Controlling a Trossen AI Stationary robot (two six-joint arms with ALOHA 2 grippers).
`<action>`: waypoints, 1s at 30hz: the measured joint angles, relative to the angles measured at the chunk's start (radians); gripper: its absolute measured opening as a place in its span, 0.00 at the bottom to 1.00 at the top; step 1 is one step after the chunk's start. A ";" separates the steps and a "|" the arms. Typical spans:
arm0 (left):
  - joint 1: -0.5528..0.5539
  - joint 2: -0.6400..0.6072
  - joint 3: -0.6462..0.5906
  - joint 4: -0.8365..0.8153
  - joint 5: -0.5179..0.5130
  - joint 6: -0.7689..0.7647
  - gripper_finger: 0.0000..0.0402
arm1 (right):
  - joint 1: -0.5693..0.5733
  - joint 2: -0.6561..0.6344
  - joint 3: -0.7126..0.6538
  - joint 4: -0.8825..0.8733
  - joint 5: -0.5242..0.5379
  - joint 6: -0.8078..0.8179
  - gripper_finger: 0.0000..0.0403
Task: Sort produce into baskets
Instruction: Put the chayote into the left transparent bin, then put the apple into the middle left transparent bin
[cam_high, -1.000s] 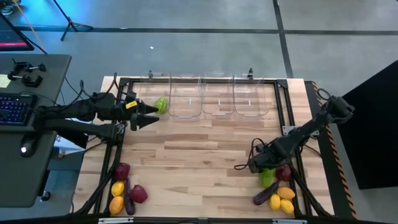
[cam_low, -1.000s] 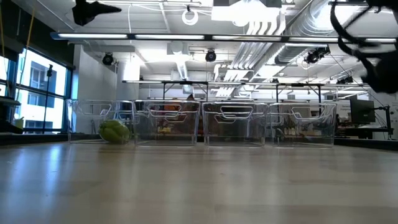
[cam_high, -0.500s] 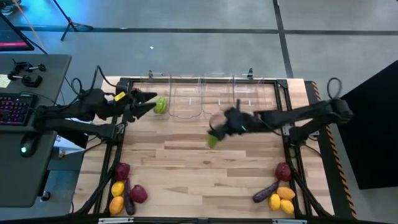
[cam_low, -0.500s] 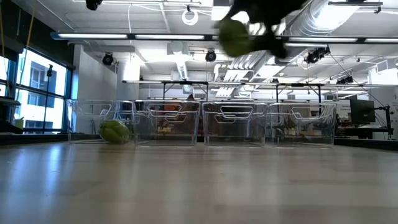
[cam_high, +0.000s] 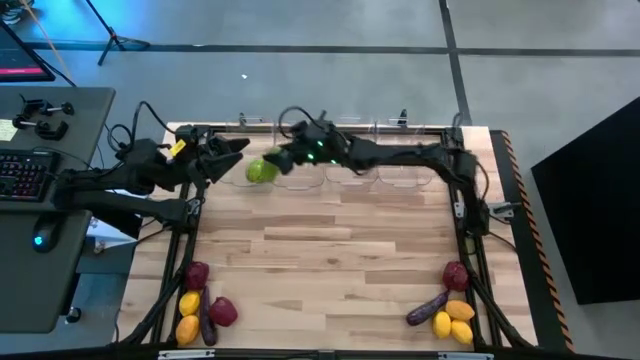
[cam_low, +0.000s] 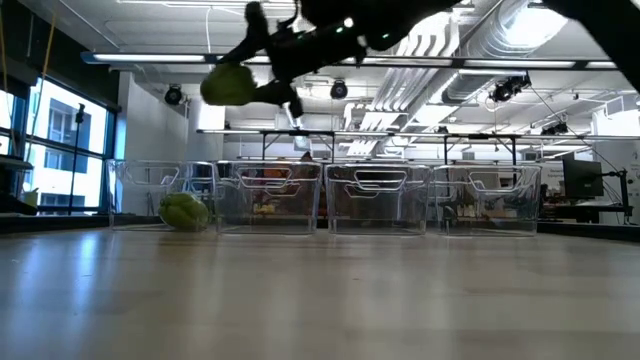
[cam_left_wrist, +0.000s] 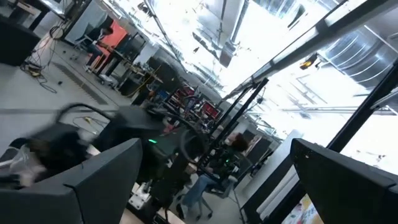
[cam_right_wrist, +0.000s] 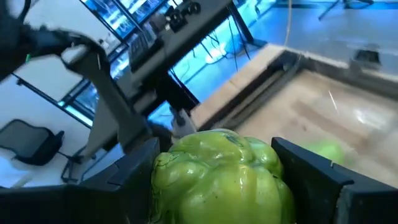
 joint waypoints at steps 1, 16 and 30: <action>0.000 0.000 0.000 0.001 0.000 0.000 0.99 | -0.010 0.032 0.044 -0.006 -0.011 0.001 0.66; 0.000 0.000 0.000 0.003 -0.023 0.000 0.99 | -0.042 0.355 0.365 -0.017 0.028 0.099 0.70; 0.000 0.000 0.000 0.001 -0.023 0.000 0.99 | -0.081 0.377 0.366 0.082 -0.125 0.128 0.89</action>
